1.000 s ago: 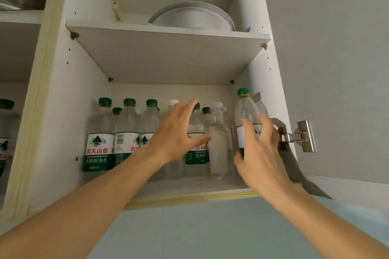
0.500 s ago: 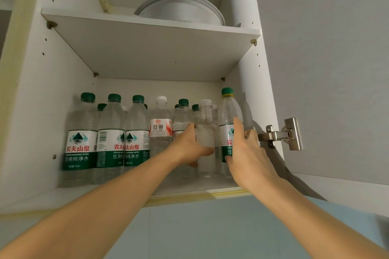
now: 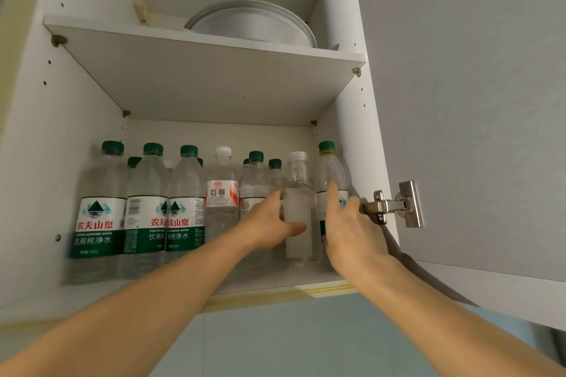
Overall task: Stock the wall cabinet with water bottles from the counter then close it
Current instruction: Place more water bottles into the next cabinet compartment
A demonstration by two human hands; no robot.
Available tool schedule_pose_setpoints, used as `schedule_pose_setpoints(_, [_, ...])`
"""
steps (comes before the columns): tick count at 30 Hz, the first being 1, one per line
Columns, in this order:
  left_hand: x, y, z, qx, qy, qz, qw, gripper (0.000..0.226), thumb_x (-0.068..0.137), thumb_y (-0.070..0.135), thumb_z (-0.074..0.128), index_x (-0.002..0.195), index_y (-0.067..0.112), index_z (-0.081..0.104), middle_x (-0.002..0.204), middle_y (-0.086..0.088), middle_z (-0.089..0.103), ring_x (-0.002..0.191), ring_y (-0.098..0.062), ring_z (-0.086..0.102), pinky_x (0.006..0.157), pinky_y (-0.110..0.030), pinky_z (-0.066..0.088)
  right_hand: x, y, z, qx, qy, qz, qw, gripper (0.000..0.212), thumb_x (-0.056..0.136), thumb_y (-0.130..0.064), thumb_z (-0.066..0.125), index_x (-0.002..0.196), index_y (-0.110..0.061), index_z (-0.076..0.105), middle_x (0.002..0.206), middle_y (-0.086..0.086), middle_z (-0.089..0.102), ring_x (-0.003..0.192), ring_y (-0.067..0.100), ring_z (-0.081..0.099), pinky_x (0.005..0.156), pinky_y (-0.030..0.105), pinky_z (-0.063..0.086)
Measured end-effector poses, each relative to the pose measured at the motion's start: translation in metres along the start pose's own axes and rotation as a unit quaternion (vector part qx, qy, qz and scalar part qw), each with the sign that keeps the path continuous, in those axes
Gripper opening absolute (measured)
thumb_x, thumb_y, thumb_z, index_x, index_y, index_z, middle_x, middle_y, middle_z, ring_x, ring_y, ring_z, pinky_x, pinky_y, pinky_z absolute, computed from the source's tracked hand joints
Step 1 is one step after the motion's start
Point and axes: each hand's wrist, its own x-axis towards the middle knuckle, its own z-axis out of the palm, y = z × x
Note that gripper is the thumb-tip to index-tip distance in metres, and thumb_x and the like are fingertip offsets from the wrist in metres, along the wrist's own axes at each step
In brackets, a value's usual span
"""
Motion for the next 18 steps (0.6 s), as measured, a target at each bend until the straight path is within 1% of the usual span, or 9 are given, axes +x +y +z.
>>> schedule_pose_setpoints(3, [0.0028,0.0032,0.0058,0.02,0.011,0.014,1.0,0.073,0.087,0.04,0.076,0.146,0.024,0.037,0.094,0.023,0.045,0.09,-0.002,0.054,0.066,-0.019,0.053,0.0026,-0.0016,-0.0009,-0.046,-0.018,-0.012,0.999,0.097,0.089,0.004,0.064,0.16,-0.006,0.0,0.138,0.028,0.044,0.11,0.037,0.066,0.081,0.037,0.055])
schedule_pose_setpoints(4, [0.0036,0.0031,0.0067,0.019,0.012,0.015,1.0,0.072,0.086,0.041,0.077,0.145,0.024,0.037,0.094,0.022,0.045,0.093,-0.005,0.057,0.068,-0.022,0.055,0.0035,-0.002,-0.0008,-0.054,-0.021,-0.016,0.998,0.094,0.09,0.005,0.062,0.16,-0.005,0.001,0.137,0.029,0.044,0.11,0.038,0.065,0.081,0.037,0.055])
schedule_pose_setpoints(6, [0.004,0.003,0.0066,0.01,0.006,0.012,1.0,0.07,0.086,0.04,0.077,0.142,0.025,0.039,0.097,0.019,0.049,0.101,-0.013,0.061,0.079,-0.032,0.061,0.0055,-0.0014,-0.0005,-0.059,-0.023,-0.022,0.998,0.092,0.089,0.007,0.062,0.159,-0.004,0.005,0.136,0.03,0.044,0.108,0.038,0.066,0.076,0.036,0.054])
schedule_pose_setpoints(9, [0.0052,0.0011,0.0042,0.001,-0.001,0.005,1.0,0.069,0.086,0.039,0.078,0.141,0.026,0.04,0.099,0.016,0.052,0.1,-0.013,0.062,0.086,-0.038,0.061,0.0071,0.0003,0.001,-0.051,-0.021,-0.024,0.998,0.085,0.083,0.008,0.067,0.153,-0.005,0.02,0.133,0.027,0.045,0.103,0.036,0.069,0.065,0.032,0.046])
schedule_pose_setpoints(11, [0.0056,0.0001,0.0035,0.002,0.003,0.007,1.0,0.067,0.086,0.039,0.078,0.14,0.027,0.041,0.098,0.017,0.052,0.094,-0.007,0.061,0.074,-0.025,0.061,0.0076,0.0018,0.0036,-0.037,-0.016,-0.02,0.999,0.08,0.08,0.008,0.069,0.147,-0.007,0.028,0.129,0.023,0.046,0.101,0.036,0.07,0.064,0.032,0.044])
schedule_pose_setpoints(13, [0.0042,0.0013,0.0056,0.013,0.012,0.013,1.0,0.065,0.087,0.039,0.077,0.14,0.027,0.042,0.095,0.02,0.05,0.086,-0.001,0.056,0.052,-0.007,0.05,0.0077,0.0029,0.0053,-0.029,-0.013,-0.018,0.999,0.076,0.077,0.008,0.07,0.141,-0.009,0.032,0.126,0.021,0.047,0.1,0.036,0.07,0.063,0.033,0.042])
schedule_pose_setpoints(14, [0.0038,0.0017,0.0073,0.017,0.017,0.017,1.0,0.065,0.087,0.039,0.076,0.14,0.027,0.041,0.093,0.022,0.047,0.083,0.001,0.053,0.045,-0.003,0.043,0.008,0.0033,0.0059,-0.025,-0.012,-0.019,0.999,0.074,0.076,0.009,0.069,0.139,-0.009,0.034,0.125,0.02,0.047,0.1,0.036,0.069,0.064,0.033,0.043])
schedule_pose_setpoints(16, [0.0017,0.0039,0.0096,0.024,0.026,0.024,0.999,0.065,0.089,0.037,0.075,0.142,0.025,0.041,0.09,0.023,0.043,0.078,0.003,0.049,0.04,-0.001,0.037,0.0083,0.0041,0.0063,-0.012,-0.014,-0.022,1.0,0.07,0.077,0.011,0.067,0.136,-0.011,0.034,0.126,0.02,0.048,0.101,0.037,0.068,0.066,0.033,0.043])
schedule_pose_setpoints(18, [-0.0019,0.009,0.0091,0.034,0.027,0.031,0.999,0.059,0.09,0.035,0.075,0.14,0.024,0.044,0.088,0.022,0.044,0.076,0.003,0.048,0.04,-0.004,0.038,0.0087,0.0046,0.0039,0.001,-0.019,-0.023,1.0,0.066,0.081,0.012,0.064,0.135,-0.011,0.034,0.125,0.02,0.049,0.104,0.037,0.067,0.067,0.034,0.042])
